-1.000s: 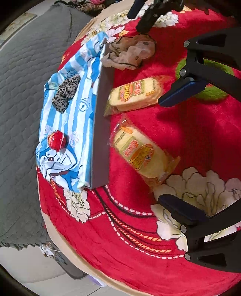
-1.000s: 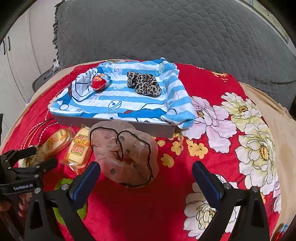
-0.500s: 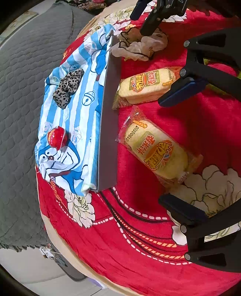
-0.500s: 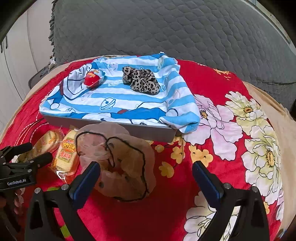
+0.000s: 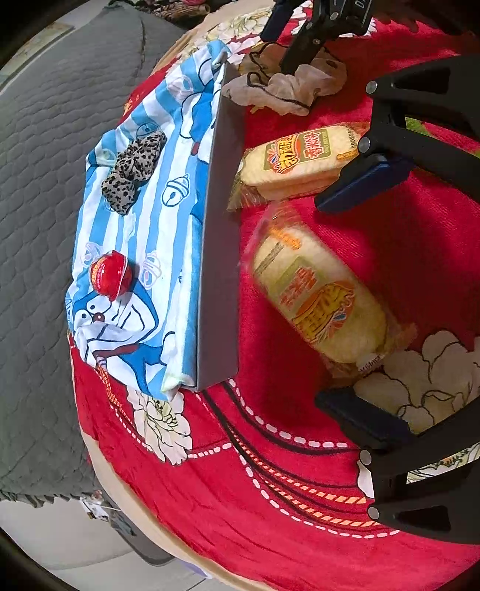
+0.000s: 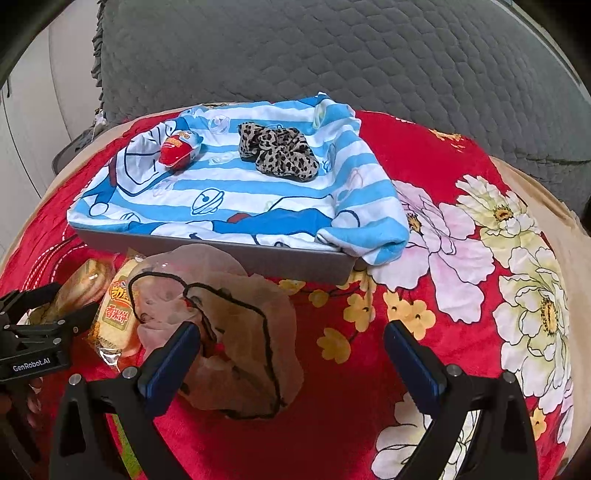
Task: Organize objects
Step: 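Move the left tool over the large wrapped yellow snack cake while the right tool approaches the beige scrunchie, then close the left tool on the snack cake while the right tool grasps the beige scrunchie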
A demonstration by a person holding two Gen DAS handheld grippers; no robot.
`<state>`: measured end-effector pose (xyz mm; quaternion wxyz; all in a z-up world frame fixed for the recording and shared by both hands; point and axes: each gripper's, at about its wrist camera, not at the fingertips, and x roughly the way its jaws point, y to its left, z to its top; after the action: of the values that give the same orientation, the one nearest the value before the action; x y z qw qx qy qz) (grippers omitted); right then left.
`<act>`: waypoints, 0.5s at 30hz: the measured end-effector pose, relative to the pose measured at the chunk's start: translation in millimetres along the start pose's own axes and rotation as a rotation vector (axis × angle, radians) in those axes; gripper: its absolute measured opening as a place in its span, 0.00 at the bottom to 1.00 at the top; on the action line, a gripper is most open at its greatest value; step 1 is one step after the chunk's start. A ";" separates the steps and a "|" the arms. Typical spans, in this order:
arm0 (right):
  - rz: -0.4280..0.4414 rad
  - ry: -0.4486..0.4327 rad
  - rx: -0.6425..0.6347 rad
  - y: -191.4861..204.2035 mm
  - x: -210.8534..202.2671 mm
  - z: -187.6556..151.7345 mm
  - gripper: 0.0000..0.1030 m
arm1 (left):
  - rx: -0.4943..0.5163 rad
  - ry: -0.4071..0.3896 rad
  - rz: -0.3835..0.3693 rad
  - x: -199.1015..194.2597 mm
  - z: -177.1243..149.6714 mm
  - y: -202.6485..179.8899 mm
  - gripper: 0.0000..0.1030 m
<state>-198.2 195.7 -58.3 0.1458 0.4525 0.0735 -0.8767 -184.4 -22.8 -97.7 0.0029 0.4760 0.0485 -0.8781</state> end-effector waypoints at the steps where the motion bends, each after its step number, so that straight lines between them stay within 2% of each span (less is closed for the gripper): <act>1: 0.001 0.000 0.002 -0.1 0.6 0.0 0.97 | -0.001 0.000 -0.001 0.8 0.8 0.3 0.93; 9: 0.006 -0.002 -0.012 4.8 3.4 0.5 0.95 | -0.008 -0.002 -0.002 6.6 2.6 4.2 0.93; 12: 0.022 0.003 -0.019 6.6 4.4 1.2 0.83 | 0.004 -0.024 -0.005 4.5 2.9 2.7 0.93; 14: 0.049 0.020 -0.016 7.0 7.1 1.5 0.70 | 0.007 -0.026 -0.014 3.9 3.5 1.5 0.93; 15: 0.057 0.025 -0.012 7.4 7.7 1.0 0.68 | 0.008 -0.028 -0.014 3.7 3.7 1.1 0.92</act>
<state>-200.8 186.9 -63.9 0.1727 0.4646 0.0677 -0.8659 -189.4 -24.1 -98.9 -0.0047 0.4634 0.0484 -0.8848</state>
